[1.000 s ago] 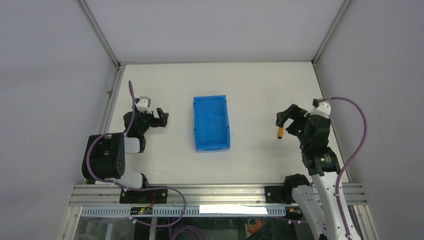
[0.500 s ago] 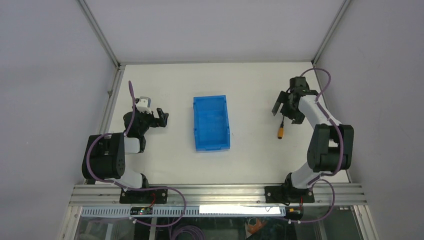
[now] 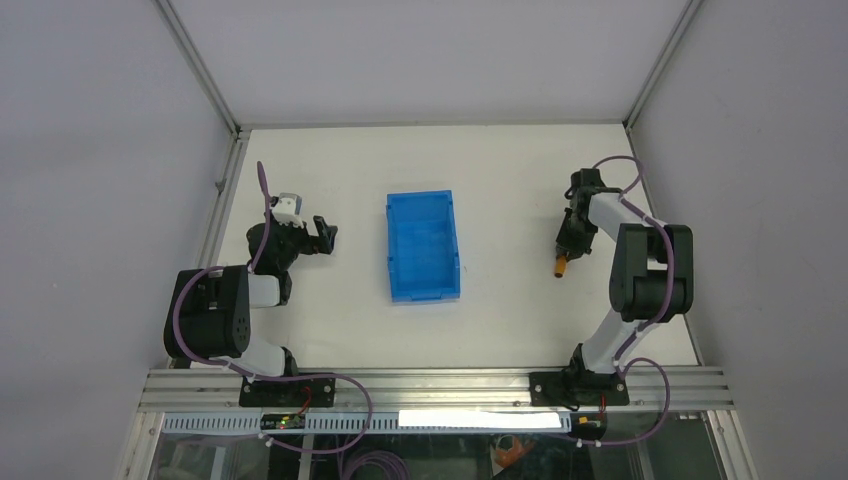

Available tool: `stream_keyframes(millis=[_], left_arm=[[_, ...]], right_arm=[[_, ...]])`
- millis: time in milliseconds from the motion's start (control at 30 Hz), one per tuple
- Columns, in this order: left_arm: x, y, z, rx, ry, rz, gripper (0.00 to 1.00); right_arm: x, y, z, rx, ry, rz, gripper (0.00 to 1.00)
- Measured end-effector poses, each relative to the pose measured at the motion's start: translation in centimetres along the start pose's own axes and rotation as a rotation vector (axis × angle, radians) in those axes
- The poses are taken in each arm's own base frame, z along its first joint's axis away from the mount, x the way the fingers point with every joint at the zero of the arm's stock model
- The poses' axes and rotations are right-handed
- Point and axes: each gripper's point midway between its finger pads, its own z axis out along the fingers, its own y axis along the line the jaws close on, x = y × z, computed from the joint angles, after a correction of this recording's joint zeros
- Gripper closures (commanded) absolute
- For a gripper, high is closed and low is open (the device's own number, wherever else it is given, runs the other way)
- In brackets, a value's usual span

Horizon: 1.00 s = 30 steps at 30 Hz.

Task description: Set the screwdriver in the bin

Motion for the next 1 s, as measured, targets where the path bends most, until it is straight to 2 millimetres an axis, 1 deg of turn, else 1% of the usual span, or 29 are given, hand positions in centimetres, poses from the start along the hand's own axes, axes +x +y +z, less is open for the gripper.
stream_keyframes(millis=[167, 267, 333, 400, 467, 500, 567, 600, 633, 700, 733, 833, 867, 900, 933, 967, 1000], left_arm=[[0.0, 0.0, 0.0, 0.0, 0.0, 0.0, 0.01], [0.0, 0.0, 0.0, 0.0, 0.0, 0.0, 0.01], [0.0, 0.0, 0.0, 0.0, 0.0, 0.0, 0.01], [0.0, 0.0, 0.0, 0.0, 0.0, 0.0, 0.01], [0.0, 0.0, 0.0, 0.0, 0.0, 0.0, 0.01], [0.0, 0.0, 0.0, 0.0, 0.0, 0.0, 0.01], [0.0, 0.0, 0.0, 0.0, 0.0, 0.0, 0.01], [0.0, 0.0, 0.0, 0.0, 0.0, 0.0, 0.01], [0.0, 0.0, 0.0, 0.0, 0.0, 0.0, 0.01], [0.0, 0.0, 0.0, 0.0, 0.0, 0.0, 0.01], [0.0, 0.0, 0.0, 0.0, 0.0, 0.0, 0.01], [0.0, 0.0, 0.0, 0.0, 0.0, 0.0, 0.01], [0.0, 0.0, 0.0, 0.0, 0.0, 0.0, 0.01], [0.0, 0.0, 0.0, 0.0, 0.0, 0.0, 0.01], [0.0, 0.0, 0.0, 0.0, 0.0, 0.0, 0.01], [0.0, 0.0, 0.0, 0.0, 0.0, 0.0, 0.01], [0.0, 0.0, 0.0, 0.0, 0.0, 0.0, 0.01]], right_arm=[[0.0, -0.1, -0.3, 0.01, -0.005, -0.014, 1.0], [0.4, -0.5, -1.1, 0.042, 0.01, -0.031, 1.0], [0.3, -0.6, -2.4, 0.053, 0.003, -0.04, 1.0], [-0.4, -0.2, -4.4, 0.048, -0.033, -0.051, 1.0], [-1.2, 0.9, -6.9, 0.028, -0.092, -0.069, 1.0], [-1.6, 1.7, -8.3, 0.011, -0.126, -0.084, 1.0], [-1.8, 3.6, -10.6, -0.028, -0.181, -0.122, 1.0], [-1.7, 5.1, -11.9, -0.053, -0.208, -0.152, 1.0], [-1.5, 6.3, -12.7, -0.075, -0.222, -0.174, 1.0], [-0.3, 9.7, -14.7, -0.128, -0.253, -0.247, 1.0], [0.5, 11.7, -15.7, -0.161, -0.269, -0.292, 1.0], [2.9, 16.5, -18.2, -0.243, -0.297, -0.396, 1.0], [4.0, 18.6, -19.2, -0.278, -0.307, -0.44, 1.0], [4.8, 20.4, -20.0, -0.307, -0.317, -0.473, 1.0], [5.9, 22.3, -20.7, -0.337, -0.324, -0.51, 1.0], [6.5, 23.3, -20.9, -0.349, -0.325, -0.528, 1.0], [7.8, 25.0, -21.1, -0.368, -0.325, -0.565, 1.0]])
